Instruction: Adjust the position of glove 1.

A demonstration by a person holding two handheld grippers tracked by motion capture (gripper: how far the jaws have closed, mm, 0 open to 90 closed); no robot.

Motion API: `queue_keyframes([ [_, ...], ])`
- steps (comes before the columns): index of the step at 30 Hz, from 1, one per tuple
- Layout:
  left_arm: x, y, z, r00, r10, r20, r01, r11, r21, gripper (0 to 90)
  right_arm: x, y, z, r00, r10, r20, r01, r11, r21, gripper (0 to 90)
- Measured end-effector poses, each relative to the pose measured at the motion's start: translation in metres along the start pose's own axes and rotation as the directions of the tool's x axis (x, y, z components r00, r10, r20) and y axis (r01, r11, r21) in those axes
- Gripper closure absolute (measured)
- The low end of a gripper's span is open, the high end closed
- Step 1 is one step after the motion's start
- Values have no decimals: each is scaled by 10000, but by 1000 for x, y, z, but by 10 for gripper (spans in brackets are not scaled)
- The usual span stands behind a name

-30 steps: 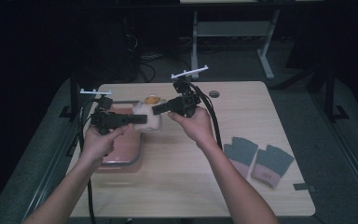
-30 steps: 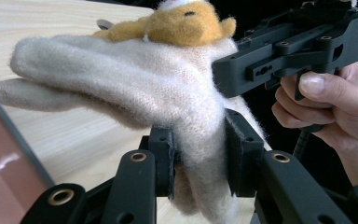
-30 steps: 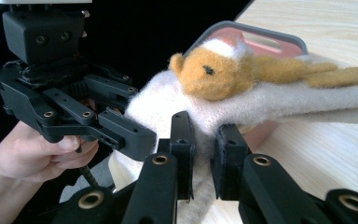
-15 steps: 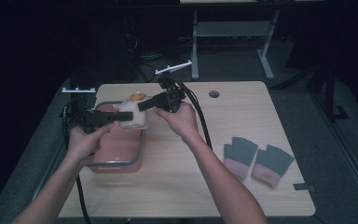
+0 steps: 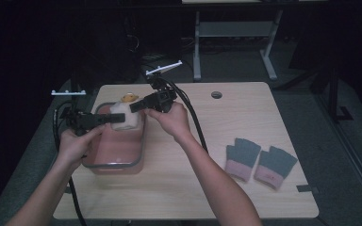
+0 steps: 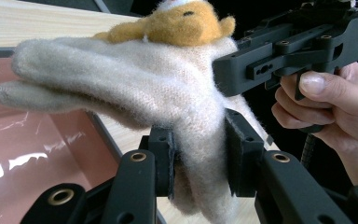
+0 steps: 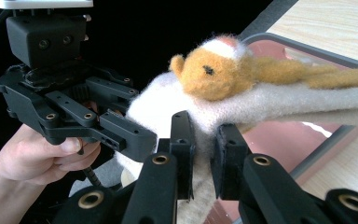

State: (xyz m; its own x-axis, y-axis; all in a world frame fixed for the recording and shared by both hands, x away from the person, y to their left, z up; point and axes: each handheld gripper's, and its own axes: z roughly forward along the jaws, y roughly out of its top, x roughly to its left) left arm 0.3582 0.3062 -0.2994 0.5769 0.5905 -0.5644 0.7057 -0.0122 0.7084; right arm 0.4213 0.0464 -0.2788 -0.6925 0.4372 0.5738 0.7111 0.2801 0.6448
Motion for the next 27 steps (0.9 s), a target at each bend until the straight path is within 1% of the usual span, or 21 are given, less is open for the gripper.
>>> queue_keyframes([
  [6,6,-3,-4,9999,-56,-110,57,9999,119,676,-1,0,10,9999,-49,-91,50,9999,121,803],
  [12,12,-6,-8,9997,-110,-224,113,9999,129,676,-3,1,19,9996,143,-258,-136,9995,286,803],
  [15,15,-8,-9,9994,-195,-273,200,9996,181,676,-4,1,24,9995,135,-295,-126,9994,327,803],
  [22,23,-14,-11,9983,-404,-411,412,9990,190,676,-8,0,35,9989,312,-343,-293,9981,540,803],
  [27,31,-18,-13,9973,-519,-514,533,9982,276,676,-11,-2,46,9979,438,-479,-405,9969,680,803],
])
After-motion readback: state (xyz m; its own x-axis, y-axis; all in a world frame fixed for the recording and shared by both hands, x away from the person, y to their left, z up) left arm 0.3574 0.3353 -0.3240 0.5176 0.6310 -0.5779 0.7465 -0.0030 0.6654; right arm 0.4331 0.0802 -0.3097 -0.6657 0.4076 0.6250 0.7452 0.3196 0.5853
